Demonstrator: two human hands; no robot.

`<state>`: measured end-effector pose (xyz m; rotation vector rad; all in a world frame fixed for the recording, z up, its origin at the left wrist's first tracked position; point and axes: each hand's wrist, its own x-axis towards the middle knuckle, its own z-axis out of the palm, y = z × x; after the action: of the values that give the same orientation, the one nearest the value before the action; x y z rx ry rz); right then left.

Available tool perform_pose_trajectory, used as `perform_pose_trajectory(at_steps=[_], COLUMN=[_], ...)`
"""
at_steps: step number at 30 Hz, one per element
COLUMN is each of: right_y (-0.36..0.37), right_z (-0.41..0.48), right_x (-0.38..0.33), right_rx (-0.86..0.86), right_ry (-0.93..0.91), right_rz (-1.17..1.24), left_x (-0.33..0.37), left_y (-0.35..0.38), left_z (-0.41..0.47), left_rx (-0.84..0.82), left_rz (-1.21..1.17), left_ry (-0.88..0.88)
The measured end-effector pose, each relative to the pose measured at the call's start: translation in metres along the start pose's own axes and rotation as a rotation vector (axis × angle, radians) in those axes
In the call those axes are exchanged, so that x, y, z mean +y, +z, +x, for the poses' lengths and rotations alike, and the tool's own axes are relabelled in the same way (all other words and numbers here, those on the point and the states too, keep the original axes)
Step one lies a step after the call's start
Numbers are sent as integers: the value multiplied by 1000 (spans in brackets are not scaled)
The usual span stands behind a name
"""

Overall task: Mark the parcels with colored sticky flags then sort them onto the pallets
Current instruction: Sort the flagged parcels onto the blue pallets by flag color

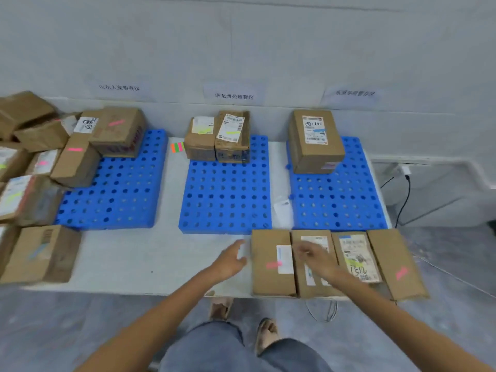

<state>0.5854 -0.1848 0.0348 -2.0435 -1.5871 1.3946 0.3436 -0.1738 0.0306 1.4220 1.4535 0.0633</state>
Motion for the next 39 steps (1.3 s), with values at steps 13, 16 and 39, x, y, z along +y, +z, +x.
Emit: perform_pose_trajectory(at_steps=[13,16,39], right_y=[33,37,72], right_z=[-29,-29,6], right_x=[9,3,-164], right_rx=[-151,-181,-160], right_ry=[-162,-125,-392], right_rz=[-364,-377,338], left_x=[10,15,-19], left_y=[54,54,-120], left_z=[-11,-11,-68], left_rx=[-18,-36,667], left_rz=[-18,-9,-240], left_ry=[-122,-120,126])
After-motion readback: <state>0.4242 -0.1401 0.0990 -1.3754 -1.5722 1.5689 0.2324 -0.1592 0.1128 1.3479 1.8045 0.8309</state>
